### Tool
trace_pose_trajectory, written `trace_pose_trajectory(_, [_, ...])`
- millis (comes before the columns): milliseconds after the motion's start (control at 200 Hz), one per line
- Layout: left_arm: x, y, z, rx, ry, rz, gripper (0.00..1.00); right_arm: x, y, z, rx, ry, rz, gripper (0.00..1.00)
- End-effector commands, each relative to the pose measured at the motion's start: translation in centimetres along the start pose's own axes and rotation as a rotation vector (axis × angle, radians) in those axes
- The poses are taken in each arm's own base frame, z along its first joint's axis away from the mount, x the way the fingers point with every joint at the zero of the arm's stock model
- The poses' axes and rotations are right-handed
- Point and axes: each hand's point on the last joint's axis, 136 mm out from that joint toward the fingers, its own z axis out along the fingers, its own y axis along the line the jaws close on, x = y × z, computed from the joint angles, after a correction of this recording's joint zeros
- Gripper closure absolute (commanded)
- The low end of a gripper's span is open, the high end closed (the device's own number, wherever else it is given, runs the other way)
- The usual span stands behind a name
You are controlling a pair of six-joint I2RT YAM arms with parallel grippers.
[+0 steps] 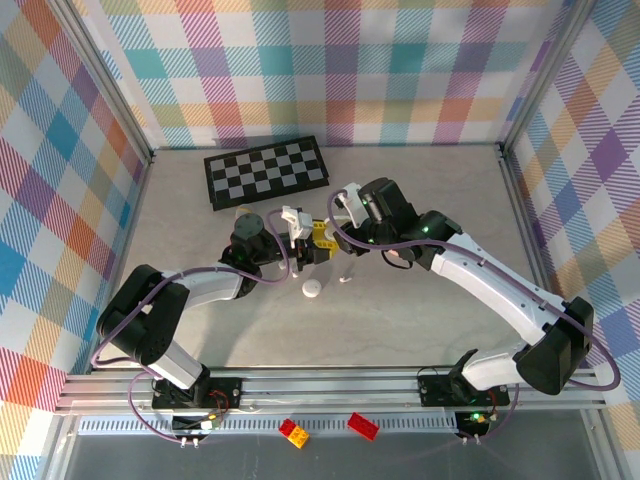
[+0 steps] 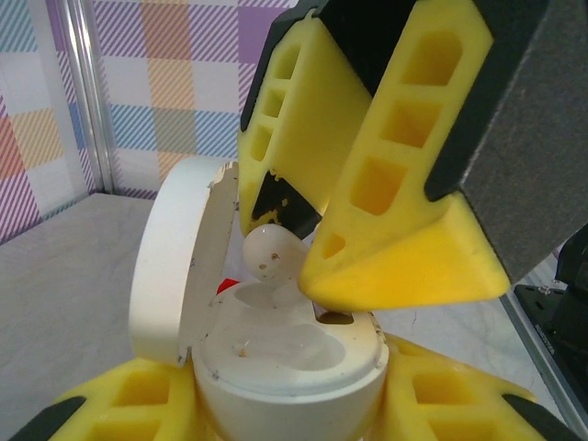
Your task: Insert the wireless bluetooth earbuds into the charging case
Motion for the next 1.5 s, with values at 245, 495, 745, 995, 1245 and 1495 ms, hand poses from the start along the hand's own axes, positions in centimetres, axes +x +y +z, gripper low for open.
trace_pose_trajectory(245, [-2.5, -0.4, 0.4, 0.026, -0.067, 0.063, 0.7, -1.4, 1.3, -1.6, -0.05, -0.055, 0.0, 0.65])
trace_pose_trajectory(495, [-3.1, -0.7, 0.2, 0.031, -0.08, 0.07, 0.7, -0.7, 0.2, -1.1, 0.014, -0.015, -0.005, 0.72])
trace_pose_trajectory(745, [-3.8, -1.3, 0.1, 0.047, -0.09, 0.081, 0.7, -0.5, -0.3, -0.4, 0.041, 0.005, -0.004, 0.78])
trace_pose_trajectory(995, [-3.8, -1.4, 0.1, 0.047, -0.09, 0.081, 0.7, -0.6, -0.5, -0.7, 0.053, 0.008, -0.033, 0.8])
trace_pose_trajectory(1245, [-3.7, -1.3, 0.1, 0.047, -0.088, 0.077, 0.7, -0.5, -0.9, -2.0, 0.079, 0.029, -0.118, 0.81])
trace_pose_trajectory(1495, [-4.0, -1.4, 0.2, 0.057, -0.093, 0.082, 0.7, -0.4, -0.1, -1.6, 0.032, 0.038, -0.123, 0.81])
